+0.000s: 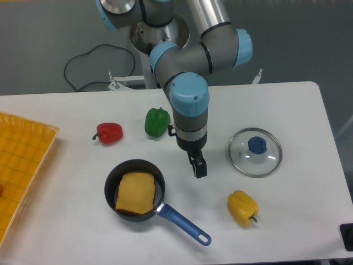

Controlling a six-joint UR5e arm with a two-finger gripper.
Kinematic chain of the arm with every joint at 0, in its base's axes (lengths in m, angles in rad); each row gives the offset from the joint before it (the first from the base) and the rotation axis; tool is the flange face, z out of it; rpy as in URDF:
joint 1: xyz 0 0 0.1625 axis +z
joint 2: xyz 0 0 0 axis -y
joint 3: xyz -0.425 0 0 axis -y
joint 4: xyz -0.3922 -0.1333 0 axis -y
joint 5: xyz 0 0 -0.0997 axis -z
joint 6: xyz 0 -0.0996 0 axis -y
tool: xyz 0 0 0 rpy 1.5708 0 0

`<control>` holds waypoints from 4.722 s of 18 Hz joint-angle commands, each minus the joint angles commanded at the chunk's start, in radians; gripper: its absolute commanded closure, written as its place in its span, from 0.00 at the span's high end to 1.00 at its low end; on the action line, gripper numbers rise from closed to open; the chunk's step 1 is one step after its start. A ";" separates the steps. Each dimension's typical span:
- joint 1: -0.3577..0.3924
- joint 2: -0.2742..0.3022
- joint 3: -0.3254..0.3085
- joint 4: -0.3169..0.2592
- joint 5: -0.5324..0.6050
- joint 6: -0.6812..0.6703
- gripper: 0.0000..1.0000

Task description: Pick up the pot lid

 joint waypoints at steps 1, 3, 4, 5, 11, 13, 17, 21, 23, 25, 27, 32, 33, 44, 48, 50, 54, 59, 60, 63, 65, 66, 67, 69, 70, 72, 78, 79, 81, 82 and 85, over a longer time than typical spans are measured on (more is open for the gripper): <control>0.014 0.000 0.000 0.000 -0.002 0.026 1.00; 0.034 0.000 0.000 -0.002 -0.002 0.075 1.00; 0.041 0.000 0.002 -0.002 -0.002 0.103 1.00; 0.046 0.000 0.002 -0.002 -0.002 0.123 1.00; 0.075 -0.023 0.002 -0.006 -0.002 0.256 1.00; 0.083 -0.026 -0.002 -0.009 0.000 0.313 1.00; 0.120 -0.031 -0.005 -0.011 0.002 0.391 1.00; 0.153 -0.029 -0.018 -0.011 0.005 0.427 1.00; 0.170 -0.029 -0.021 -0.008 0.017 0.430 1.00; 0.184 -0.029 -0.023 -0.008 0.020 0.463 1.00; 0.198 -0.029 -0.028 -0.006 0.020 0.485 1.00; 0.215 -0.049 -0.028 0.006 0.018 0.494 1.00; 0.218 -0.054 -0.029 0.011 0.018 0.497 1.00; 0.218 -0.049 -0.043 0.012 0.020 0.493 1.00; 0.218 -0.049 -0.043 0.014 0.020 0.488 1.00; 0.218 -0.049 -0.043 0.014 0.020 0.488 1.00; 0.218 -0.049 -0.041 0.015 0.020 0.487 1.00; 0.216 -0.049 -0.041 0.015 0.020 0.487 1.00; 0.216 -0.049 -0.041 0.015 0.020 0.487 1.00; 0.218 -0.049 -0.041 0.014 0.020 0.487 1.00; 0.216 -0.051 -0.043 0.015 0.020 0.487 1.00; 0.216 -0.051 -0.041 0.015 0.020 0.487 1.00; 0.216 -0.052 -0.043 0.015 0.020 0.487 1.00; 0.218 -0.052 -0.041 0.015 0.020 0.481 1.00; 0.216 -0.052 -0.043 0.015 0.020 0.471 1.00; 0.215 -0.051 -0.043 0.014 0.020 0.464 1.00; 0.215 -0.049 -0.046 0.014 0.020 0.464 1.00; 0.215 -0.049 -0.046 0.014 0.020 0.464 1.00; 0.213 -0.049 -0.046 0.014 0.020 0.462 1.00; 0.213 -0.048 -0.048 0.014 0.020 0.461 1.00; 0.210 -0.045 -0.048 0.012 0.020 0.445 1.00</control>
